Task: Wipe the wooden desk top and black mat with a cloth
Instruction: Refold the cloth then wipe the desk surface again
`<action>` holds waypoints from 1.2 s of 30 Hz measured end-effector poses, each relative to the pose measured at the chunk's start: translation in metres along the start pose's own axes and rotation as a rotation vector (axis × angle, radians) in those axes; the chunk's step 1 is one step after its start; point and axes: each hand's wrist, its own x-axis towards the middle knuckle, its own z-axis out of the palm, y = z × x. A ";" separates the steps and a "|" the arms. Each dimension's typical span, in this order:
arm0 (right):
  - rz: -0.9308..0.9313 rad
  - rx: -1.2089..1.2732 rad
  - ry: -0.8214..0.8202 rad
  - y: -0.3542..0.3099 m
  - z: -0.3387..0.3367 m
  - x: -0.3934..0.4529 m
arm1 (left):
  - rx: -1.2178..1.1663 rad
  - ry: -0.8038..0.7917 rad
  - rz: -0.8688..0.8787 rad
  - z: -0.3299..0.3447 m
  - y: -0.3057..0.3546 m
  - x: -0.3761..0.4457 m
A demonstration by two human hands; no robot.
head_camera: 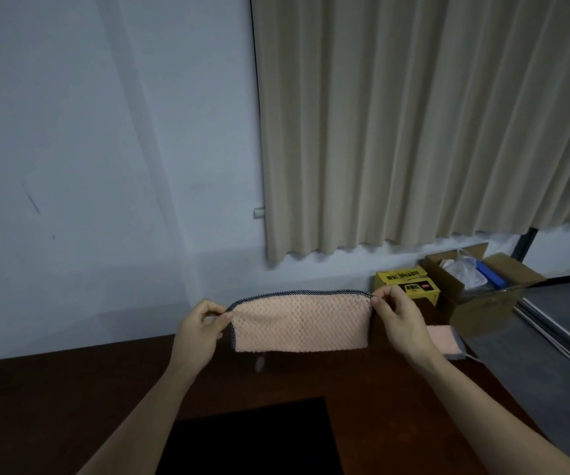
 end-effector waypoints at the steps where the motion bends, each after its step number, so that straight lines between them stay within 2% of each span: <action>1: -0.004 0.001 0.016 0.001 0.000 0.001 | -0.015 -0.010 -0.009 0.000 -0.002 0.001; 8: 0.038 -0.012 0.020 0.010 -0.004 0.004 | -0.088 -0.111 -0.038 0.008 -0.007 -0.002; 16: 0.081 -0.070 0.003 0.028 -0.005 -0.005 | -0.057 -0.140 -0.067 0.018 -0.020 -0.009; 21: 0.163 -0.051 -0.039 0.040 -0.001 -0.007 | -0.032 -0.105 -0.100 0.035 -0.032 -0.013; 30: 0.279 0.051 -0.154 0.022 0.037 -0.001 | -0.044 -0.125 -0.110 0.097 -0.006 -0.026; 36: 0.217 0.145 -0.301 0.008 0.068 -0.001 | -0.085 -0.232 -0.049 0.124 0.016 -0.030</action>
